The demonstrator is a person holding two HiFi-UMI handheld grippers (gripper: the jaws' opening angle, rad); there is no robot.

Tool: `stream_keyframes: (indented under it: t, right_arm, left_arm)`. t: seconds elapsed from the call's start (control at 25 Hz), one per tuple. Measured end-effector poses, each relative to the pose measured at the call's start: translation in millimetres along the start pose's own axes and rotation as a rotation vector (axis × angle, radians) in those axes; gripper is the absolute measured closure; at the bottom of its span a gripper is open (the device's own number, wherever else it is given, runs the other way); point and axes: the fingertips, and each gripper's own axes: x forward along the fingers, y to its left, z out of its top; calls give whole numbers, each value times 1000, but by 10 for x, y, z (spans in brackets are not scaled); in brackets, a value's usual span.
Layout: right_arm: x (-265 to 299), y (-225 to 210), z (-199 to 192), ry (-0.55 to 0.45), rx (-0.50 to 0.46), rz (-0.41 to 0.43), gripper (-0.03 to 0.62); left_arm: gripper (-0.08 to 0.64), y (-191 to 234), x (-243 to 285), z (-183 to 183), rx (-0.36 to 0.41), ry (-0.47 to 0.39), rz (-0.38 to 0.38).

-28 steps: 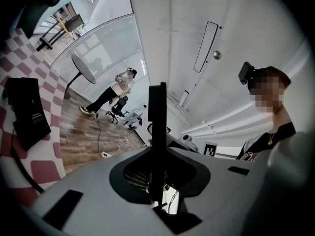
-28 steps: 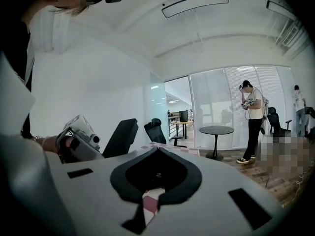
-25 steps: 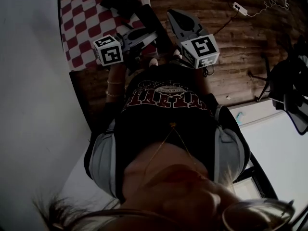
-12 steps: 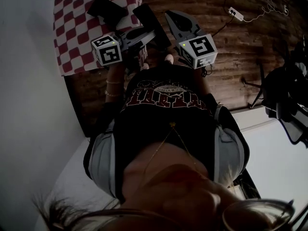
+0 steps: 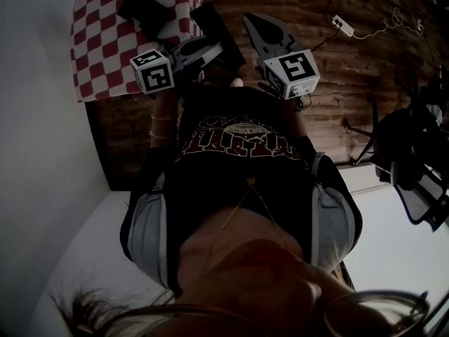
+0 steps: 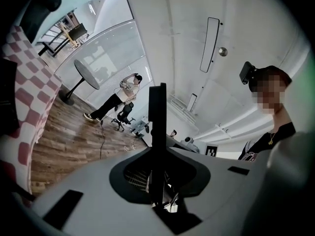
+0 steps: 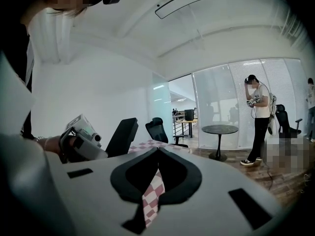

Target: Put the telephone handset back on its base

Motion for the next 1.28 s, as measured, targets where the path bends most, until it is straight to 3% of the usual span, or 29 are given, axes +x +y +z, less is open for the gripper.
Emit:
stream_keyframes:
  t: [0.24, 0.48, 0.92, 1.08, 1.28]
  right_arm:
    - [-38, -36, -95, 11, 16, 10, 574]
    - [623, -506, 168, 22, 37, -10, 574]
    - [640, -352, 193, 22, -1, 16, 575]
    - [825, -332, 198, 47, -16, 44, 574]
    - [1596, -385, 241, 115, -46, 107, 574]
  left_arm:
    - [480, 22, -22, -62, 6, 26, 30]
    - [480, 506, 173, 658, -19, 35, 9]
    - [480, 464, 99, 596, -6, 17, -4]
    - [479, 521, 71, 747, -41, -52, -16]
    - [480, 1015, -84, 1160, -102, -114, -13]
